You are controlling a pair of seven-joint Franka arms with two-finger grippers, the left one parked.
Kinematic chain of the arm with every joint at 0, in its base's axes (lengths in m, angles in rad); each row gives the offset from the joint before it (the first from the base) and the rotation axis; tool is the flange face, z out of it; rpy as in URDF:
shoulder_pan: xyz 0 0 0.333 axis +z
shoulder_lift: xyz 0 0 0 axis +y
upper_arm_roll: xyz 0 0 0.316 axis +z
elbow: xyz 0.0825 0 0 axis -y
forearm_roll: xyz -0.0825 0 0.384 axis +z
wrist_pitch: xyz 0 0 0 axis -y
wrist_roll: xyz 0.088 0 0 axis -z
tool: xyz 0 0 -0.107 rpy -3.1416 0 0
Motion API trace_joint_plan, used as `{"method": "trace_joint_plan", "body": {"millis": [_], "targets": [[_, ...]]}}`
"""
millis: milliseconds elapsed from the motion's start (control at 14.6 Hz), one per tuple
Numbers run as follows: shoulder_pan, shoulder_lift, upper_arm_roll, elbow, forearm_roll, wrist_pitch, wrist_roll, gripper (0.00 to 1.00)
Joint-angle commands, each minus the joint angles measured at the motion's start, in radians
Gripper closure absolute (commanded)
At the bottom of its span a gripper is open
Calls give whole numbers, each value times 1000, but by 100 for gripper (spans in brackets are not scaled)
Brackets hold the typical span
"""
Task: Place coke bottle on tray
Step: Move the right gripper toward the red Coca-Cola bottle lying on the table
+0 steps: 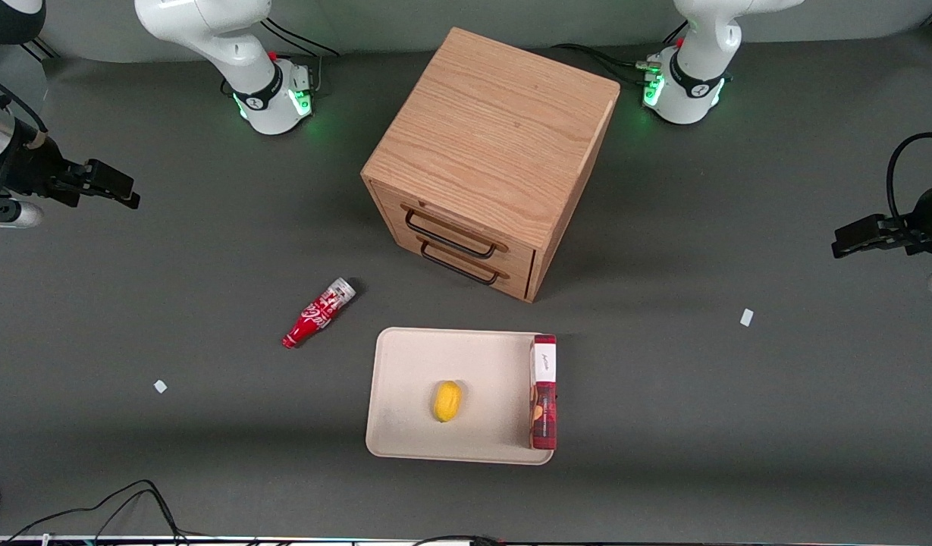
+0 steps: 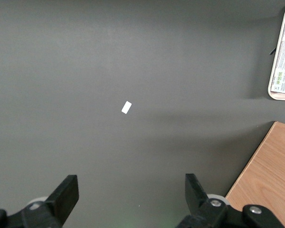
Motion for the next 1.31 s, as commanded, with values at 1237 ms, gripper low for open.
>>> {"method": "trace_joint_plan", "body": {"millis": [1237], "targets": [[29,493,174,8,70,404,740,0]]}}
